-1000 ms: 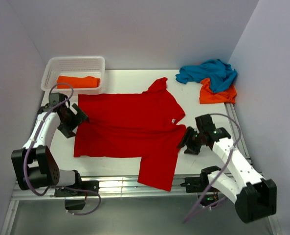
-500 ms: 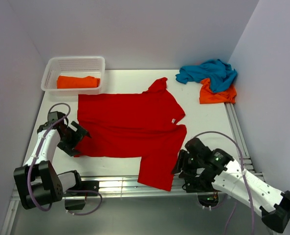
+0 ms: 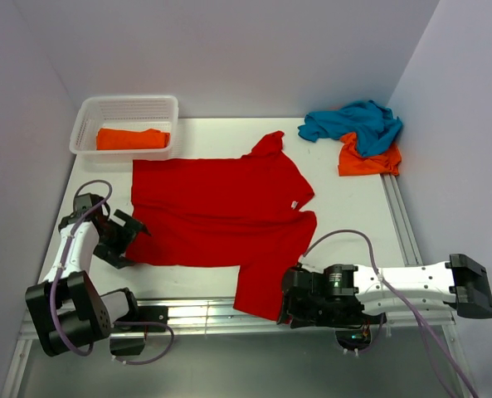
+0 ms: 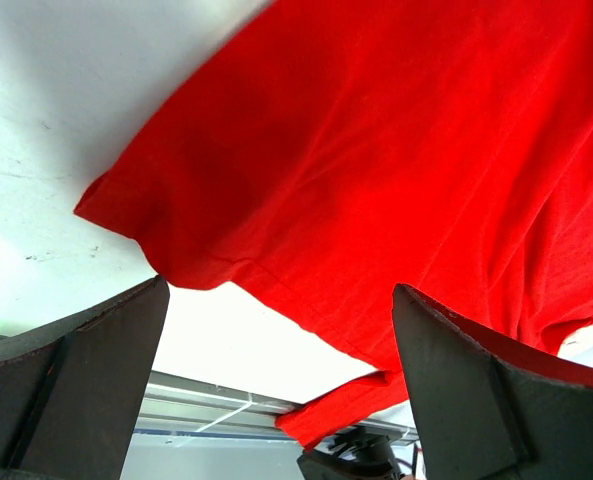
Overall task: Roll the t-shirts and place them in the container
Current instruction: Flatten the tshirt, then fold the tshirt
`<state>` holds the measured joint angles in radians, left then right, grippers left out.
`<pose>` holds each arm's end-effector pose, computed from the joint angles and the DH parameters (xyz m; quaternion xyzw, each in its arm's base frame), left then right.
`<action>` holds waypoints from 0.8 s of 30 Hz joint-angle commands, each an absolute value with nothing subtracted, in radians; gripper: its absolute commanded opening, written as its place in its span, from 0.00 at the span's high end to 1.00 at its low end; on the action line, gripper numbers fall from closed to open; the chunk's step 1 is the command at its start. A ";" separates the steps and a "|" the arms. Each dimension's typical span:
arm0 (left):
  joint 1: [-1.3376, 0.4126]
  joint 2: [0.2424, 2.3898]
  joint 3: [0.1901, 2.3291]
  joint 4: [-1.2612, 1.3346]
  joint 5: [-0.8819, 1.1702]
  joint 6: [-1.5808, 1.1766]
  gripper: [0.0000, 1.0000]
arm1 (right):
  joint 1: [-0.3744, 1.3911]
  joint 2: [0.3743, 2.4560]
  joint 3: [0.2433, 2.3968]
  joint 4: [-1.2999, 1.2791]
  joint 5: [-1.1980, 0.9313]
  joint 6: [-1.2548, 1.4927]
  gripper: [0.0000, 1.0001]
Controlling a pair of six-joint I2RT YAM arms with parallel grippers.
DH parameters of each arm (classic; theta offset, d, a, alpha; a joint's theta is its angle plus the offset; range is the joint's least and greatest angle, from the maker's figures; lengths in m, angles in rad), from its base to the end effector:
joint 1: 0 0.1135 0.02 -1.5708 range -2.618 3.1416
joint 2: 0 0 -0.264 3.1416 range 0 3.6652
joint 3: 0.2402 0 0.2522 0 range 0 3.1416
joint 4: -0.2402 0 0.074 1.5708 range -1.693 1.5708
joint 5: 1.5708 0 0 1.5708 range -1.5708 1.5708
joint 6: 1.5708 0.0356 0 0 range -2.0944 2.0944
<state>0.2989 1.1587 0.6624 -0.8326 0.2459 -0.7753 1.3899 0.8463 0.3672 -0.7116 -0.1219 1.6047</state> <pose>0.1786 0.0460 0.1861 -0.4914 0.8541 -0.1466 0.0876 0.0192 0.1293 0.1500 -0.0936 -0.9758 -0.1924 0.0458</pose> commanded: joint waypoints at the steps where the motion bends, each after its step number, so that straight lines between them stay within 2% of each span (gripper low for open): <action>1: 0.311 1.163 0.713 -0.831 0.248 -0.772 0.00 | 1.401 0.835 0.368 -0.649 -0.060 1.701 0.50; 6: 0.321 1.175 0.693 -0.827 0.262 -0.772 0.01 | 1.399 0.781 0.304 -0.606 -0.057 1.758 0.57; 11: 0.339 1.193 0.686 -0.831 0.268 -0.764 0.01 | 1.397 0.828 0.299 -0.569 -0.084 1.750 0.59; 17: 0.359 1.218 0.683 -0.841 0.265 -0.739 0.01 | 1.397 0.832 0.333 -0.612 -0.068 1.747 0.89; 18: 0.359 1.219 0.680 -0.839 0.267 -0.738 0.00 | 1.397 0.813 0.342 -0.653 -0.061 1.750 0.98; 24: 0.360 1.215 0.663 -0.830 0.258 -0.755 0.00 | 1.339 0.669 0.411 -0.840 -0.051 1.724 1.00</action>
<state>0.3550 1.2167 0.6685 -0.8333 0.2508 -0.7609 1.3712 0.7288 0.3424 -0.7040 -0.0963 1.7332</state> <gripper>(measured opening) 0.995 0.008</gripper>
